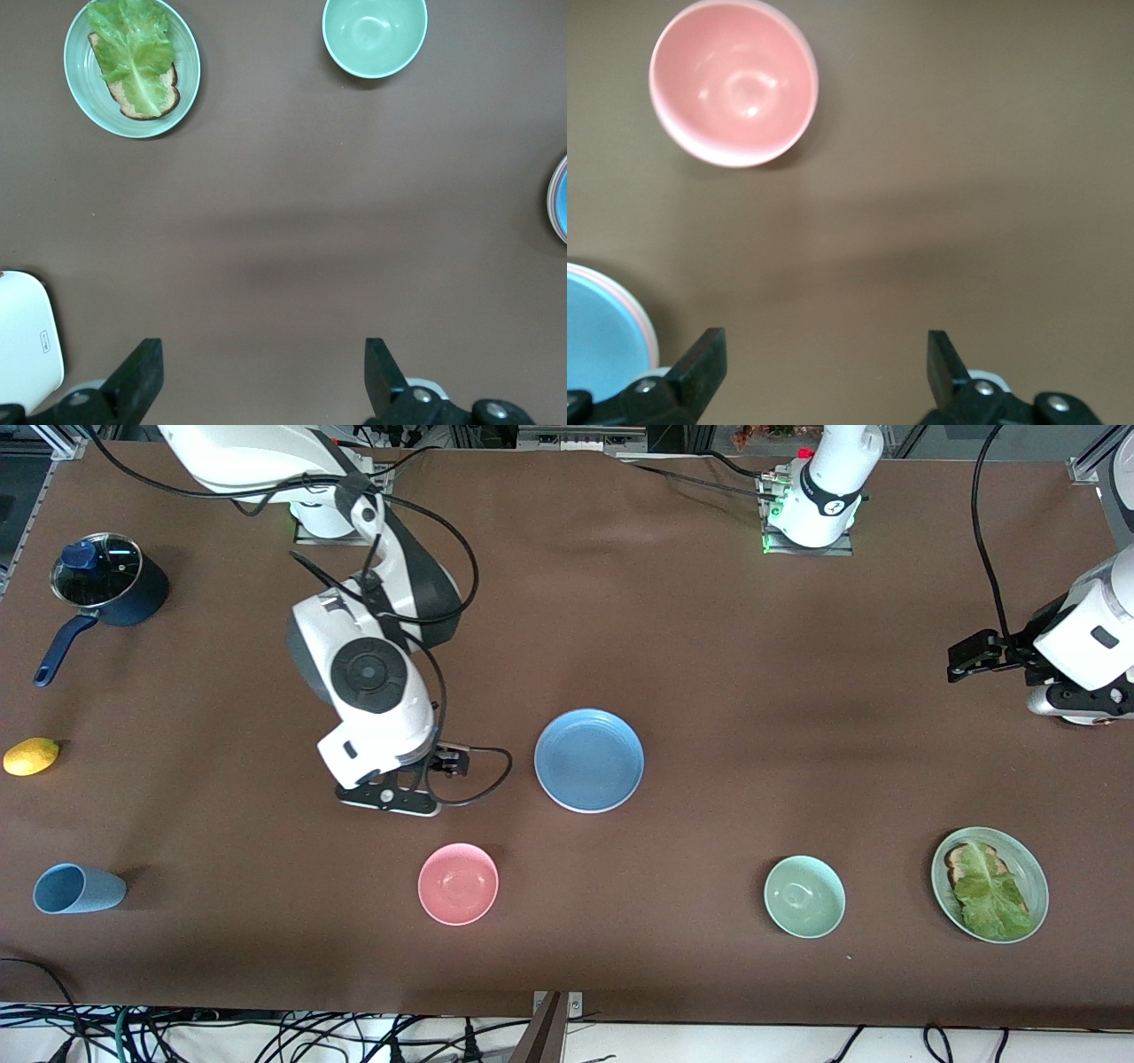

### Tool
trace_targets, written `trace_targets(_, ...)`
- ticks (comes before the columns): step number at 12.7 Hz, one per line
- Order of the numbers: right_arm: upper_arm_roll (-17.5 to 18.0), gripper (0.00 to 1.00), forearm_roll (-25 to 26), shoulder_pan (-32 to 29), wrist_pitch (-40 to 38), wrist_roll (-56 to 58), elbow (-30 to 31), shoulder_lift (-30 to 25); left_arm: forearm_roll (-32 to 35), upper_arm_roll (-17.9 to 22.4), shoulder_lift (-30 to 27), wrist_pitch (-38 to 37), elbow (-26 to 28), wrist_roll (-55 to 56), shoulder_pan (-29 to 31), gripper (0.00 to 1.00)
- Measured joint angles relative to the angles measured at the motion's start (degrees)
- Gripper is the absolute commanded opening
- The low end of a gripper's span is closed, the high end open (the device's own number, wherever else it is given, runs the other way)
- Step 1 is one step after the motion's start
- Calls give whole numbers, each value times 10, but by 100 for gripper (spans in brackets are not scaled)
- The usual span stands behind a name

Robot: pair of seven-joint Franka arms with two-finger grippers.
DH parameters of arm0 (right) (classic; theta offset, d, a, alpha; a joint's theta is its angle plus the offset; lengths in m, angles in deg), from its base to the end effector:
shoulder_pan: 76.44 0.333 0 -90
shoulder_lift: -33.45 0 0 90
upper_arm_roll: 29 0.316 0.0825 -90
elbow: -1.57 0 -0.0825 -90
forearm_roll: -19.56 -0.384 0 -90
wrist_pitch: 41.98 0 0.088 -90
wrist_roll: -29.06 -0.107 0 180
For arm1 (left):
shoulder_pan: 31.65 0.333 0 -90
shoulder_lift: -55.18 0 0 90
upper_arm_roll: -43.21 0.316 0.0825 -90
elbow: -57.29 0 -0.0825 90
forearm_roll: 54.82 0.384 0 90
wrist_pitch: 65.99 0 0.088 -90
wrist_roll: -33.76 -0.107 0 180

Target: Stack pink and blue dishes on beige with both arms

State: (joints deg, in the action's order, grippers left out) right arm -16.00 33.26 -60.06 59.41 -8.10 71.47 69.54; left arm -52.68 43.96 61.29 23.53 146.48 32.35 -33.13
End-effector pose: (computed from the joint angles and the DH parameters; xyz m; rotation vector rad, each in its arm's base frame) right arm 0.6590 0.3004 0.4074 3.0178 -0.1794 -0.0015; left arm 0.5824 -0.0038 0.5699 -3.0989 0.0603 0.1568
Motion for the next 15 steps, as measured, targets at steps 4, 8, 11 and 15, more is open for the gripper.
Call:
trace_targets(4, -19, 100, -98, -83, -48, 140, 1, -58, 0, 0, 0, 1, 0, 0, 0, 100)
trace_targets(8, -81, 100, -119, -87, -67, 214, 111, -194, 0, 0, 0, 1, 1, 0, 0, 100)
trace_targets(11, -123, 100, -136, -88, -67, 257, 186, -275, 0, 0, 0, 2, 2, 0, 0, 100)
trace_targets(15, -139, 100, -138, -87, -78, 266, 202, -302, 0, 0, 0, 2, 2, 0, 0, 100)
